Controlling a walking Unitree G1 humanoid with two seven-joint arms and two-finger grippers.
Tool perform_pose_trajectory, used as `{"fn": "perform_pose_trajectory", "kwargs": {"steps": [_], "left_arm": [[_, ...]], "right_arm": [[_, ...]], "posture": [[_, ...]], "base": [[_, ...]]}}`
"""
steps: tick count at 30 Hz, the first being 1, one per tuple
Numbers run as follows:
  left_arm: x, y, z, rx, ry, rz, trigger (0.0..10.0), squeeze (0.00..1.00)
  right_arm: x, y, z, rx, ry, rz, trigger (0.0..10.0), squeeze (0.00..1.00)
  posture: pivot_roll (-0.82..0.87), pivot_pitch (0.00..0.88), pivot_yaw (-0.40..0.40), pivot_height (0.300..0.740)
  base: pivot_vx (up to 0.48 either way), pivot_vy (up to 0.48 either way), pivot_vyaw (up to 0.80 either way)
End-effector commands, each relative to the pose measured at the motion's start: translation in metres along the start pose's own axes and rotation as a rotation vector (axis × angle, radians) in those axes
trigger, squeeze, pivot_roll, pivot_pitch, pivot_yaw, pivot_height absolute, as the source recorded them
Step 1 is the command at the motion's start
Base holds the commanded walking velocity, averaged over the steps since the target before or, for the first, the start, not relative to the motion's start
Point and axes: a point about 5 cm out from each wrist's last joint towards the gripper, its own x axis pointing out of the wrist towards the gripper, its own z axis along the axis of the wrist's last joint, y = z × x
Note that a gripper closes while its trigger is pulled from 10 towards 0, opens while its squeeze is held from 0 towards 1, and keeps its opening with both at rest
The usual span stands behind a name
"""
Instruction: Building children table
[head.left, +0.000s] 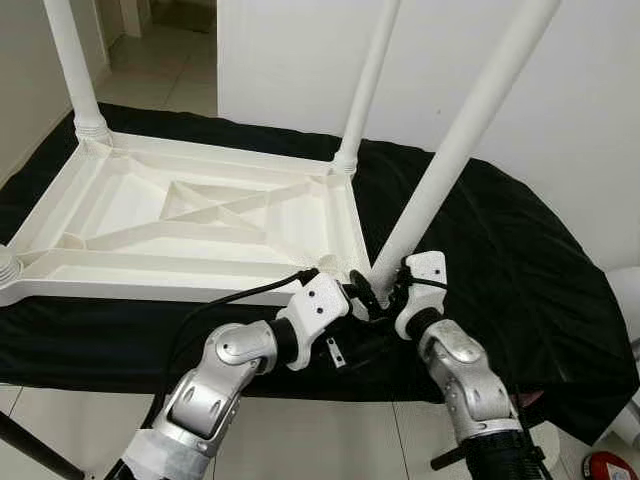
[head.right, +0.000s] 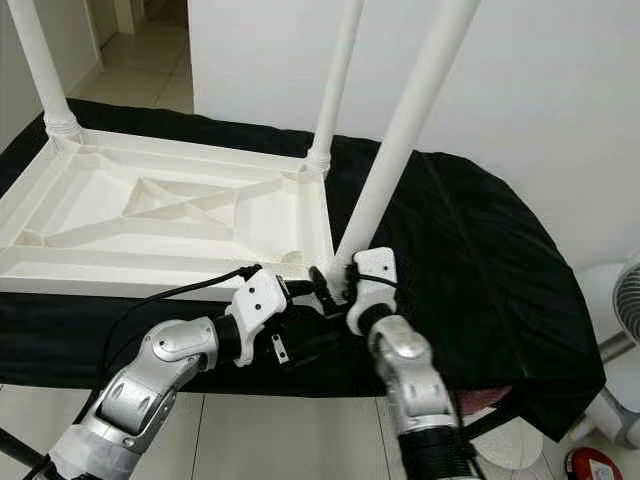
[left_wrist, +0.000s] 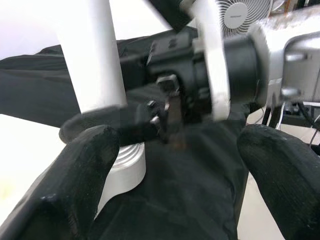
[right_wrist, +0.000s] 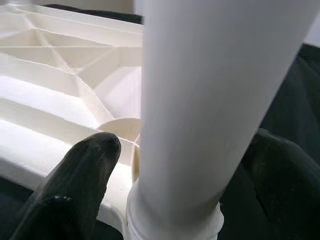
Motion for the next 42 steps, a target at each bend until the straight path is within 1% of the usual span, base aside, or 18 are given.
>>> {"fn": "perform_pose_trajectory", "kwargs": {"steps": [1, 2, 3, 5, 8, 9, 11, 14, 17, 23, 24, 26, 27, 28, 29, 33, 41, 42], "left_arm": [[0.002, 0.0, 0.003, 0.0, -0.006, 0.02, 10.0, 0.0], [0.002, 0.0, 0.003, 0.0, -0.006, 0.02, 10.0, 0.0], [0.002, 0.001, 0.003, 0.002, -0.007, 0.019, 10.0, 0.0], [0.002, 0.001, 0.003, 0.002, -0.007, 0.019, 10.0, 0.0], [0.003, 0.002, 0.004, 0.007, -0.007, 0.016, 10.0, 0.0], [0.003, 0.002, 0.004, 0.007, -0.007, 0.016, 10.0, 0.0], [0.003, 0.003, 0.004, 0.01, -0.007, 0.015, 10.0, 0.0], [0.002, 0.003, 0.005, 0.012, -0.007, 0.013, 10.0, 0.0], [0.002, 0.003, 0.005, 0.015, -0.004, 0.015, 10.0, 0.0], [0.002, 0.004, 0.006, 0.017, -0.006, 0.018, 10.0, 0.0], [0.002, 0.004, 0.006, 0.017, -0.006, 0.018, 10.0, 0.0], [0.002, 0.004, 0.006, 0.018, -0.007, 0.021, 10.0, 0.0], [0.002, 0.005, 0.006, 0.02, -0.008, 0.023, 10.0, 0.0], [0.002, 0.005, 0.006, 0.02, -0.008, 0.023, 10.0, 0.0], [0.003, 0.005, 0.006, 0.021, -0.009, 0.026, 10.0, 0.0], [0.003, 0.005, 0.006, 0.022, -0.011, 0.03, 10.0, 0.0], [0.004, 0.005, 0.007, 0.021, -0.015, 0.027, 10.0, 0.0], [0.005, 0.005, 0.007, 0.021, -0.015, 0.026, 10.0, 0.0]], "right_arm": [[0.0, -0.003, 0.0, -0.02, -0.011, 0.064, 10.0, 0.0], [0.0, -0.003, 0.0, -0.02, -0.011, 0.064, 10.0, 0.0], [0.001, -0.008, 0.002, -0.031, -0.016, 0.103, 10.0, 0.0], [0.001, -0.008, 0.002, -0.031, -0.016, 0.103, 10.0, 0.0], [0.008, -0.013, 0.001, -0.052, -0.018, 0.208, 10.0, 0.0], [0.008, -0.013, 0.001, -0.052, -0.018, 0.208, 10.0, 0.0], [0.014, -0.013, -0.003, -0.049, 0.006, 0.267, 10.0, 0.0], [0.019, -0.012, -0.009, -0.052, 0.037, 0.311, 10.0, 0.0], [0.03, -0.008, -0.018, -0.059, 0.076, 0.342, 10.0, 0.0], [0.035, -0.004, -0.024, -0.059, 0.094, 0.375, 10.0, 0.0], [0.035, -0.004, -0.024, -0.059, 0.094, 0.375, 4.7, 0.0], [0.037, -0.003, -0.025, -0.063, 0.1, 0.383, 4.7, 0.0], [0.039, -0.003, -0.026, -0.062, 0.103, 0.385, 1.6, 0.0], [0.039, -0.003, -0.026, -0.062, 0.103, 0.385, 1.6, 0.0], [0.039, -0.004, -0.027, -0.062, 0.104, 0.391, 0.0, 0.0], [0.039, -0.005, -0.029, -0.062, 0.106, 0.403, 0.0, 0.0], [0.033, -0.008, -0.035, -0.043, 0.106, 0.411, 0.0, 0.0], [0.032, -0.009, -0.037, -0.035, 0.105, 0.397, 10.0, 0.0]], "posture": [[0.02, 0.0, -0.16, 0.74], [0.02, 0.0, -0.16, 0.74], [0.02, 0.0, -0.153, 0.74], [0.02, 0.0, -0.153, 0.74], [0.03, 0.0, -0.146, 0.74], [0.03, 0.0, -0.146, 0.74], [0.04, 0.0, -0.143, 0.74], [0.04, 0.0, -0.143, 0.74], [0.04, 0.0, -0.143, 0.74], [0.06, 0.0, -0.146, 0.74], [0.06, 0.0, -0.146, 0.74], [0.06, 0.0, -0.148, 0.74], [0.06, 0.0, -0.153, 0.74], [0.06, 0.0, -0.153, 0.74], [0.06, 0.0, -0.154, 0.74], [0.06, 0.0, -0.156, 0.74], [0.06, 0.0, -0.151, 0.74], [0.06, 0.0, -0.151, 0.74]], "base": [[0.0, 0.0, 0.0], [0.0, 0.0, 0.0], [0.0, 0.0, 0.0], [0.0, 0.0, 0.0], [0.0, 0.0, 0.0], [0.0, 0.0, 0.0], [0.0, 0.0, 0.0], [0.0, 0.0, 0.0], [0.0, 0.0, 0.0], [0.0, 0.0, 0.0], [0.0, 0.0, 0.0], [0.0, 0.0, 0.0], [0.0, 0.0, 0.0], [0.0, 0.0, 0.0], [0.0, 0.0, 0.0], [0.0, 0.0, 0.0], [0.0, 0.0, 0.0], [0.0, 0.0, 0.0]]}}
